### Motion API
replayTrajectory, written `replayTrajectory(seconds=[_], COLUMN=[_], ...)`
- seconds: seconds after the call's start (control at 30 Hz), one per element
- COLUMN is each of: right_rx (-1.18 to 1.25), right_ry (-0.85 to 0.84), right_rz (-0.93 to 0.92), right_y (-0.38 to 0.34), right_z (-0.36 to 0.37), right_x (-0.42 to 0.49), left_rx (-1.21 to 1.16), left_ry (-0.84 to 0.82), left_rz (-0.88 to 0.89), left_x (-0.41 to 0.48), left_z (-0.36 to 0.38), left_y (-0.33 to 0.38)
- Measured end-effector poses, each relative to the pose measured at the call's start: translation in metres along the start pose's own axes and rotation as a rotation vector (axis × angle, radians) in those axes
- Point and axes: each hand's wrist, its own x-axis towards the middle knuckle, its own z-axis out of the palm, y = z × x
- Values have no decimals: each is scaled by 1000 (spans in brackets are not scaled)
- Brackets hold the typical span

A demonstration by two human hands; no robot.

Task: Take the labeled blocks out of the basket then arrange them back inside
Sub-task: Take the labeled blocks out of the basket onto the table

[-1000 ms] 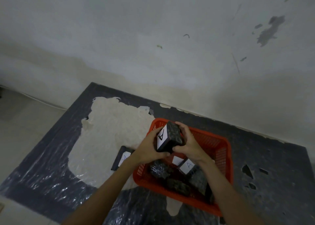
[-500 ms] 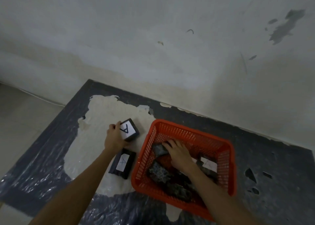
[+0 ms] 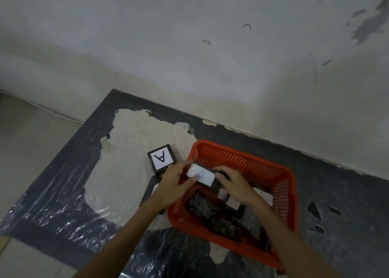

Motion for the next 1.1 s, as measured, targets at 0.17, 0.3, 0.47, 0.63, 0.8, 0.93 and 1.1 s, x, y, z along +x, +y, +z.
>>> replayTrajectory(seconds=[0.17,0.3,0.47,0.63,0.8,0.93,1.1], right_rx=[86,77,97,-33,-197,-256,-293], right_ry=[-3,-2,88,190,231,270,297], right_rz=[-95,-95,0,51,30,-8,-13], right_y=[-37,-46,-25,12,36,38,47], right_z=[20,39,51,70,80,77,72], right_x=[-4,-7,-22,-54,-76,-81,-97], left_rx=[-259,-291,-454,-303,138,301,305], left_ry=[74,287,655,634,462,439,507], left_rz=[-89,-172,-458,-686,-752,-810,-549], left_x=[-17,-39,-78,-102,-110,-109,-103], left_z=[-17,-36,-51,-46,-42,-39,-17], left_y=[5,-19,-73,-115,-130,-124,-97])
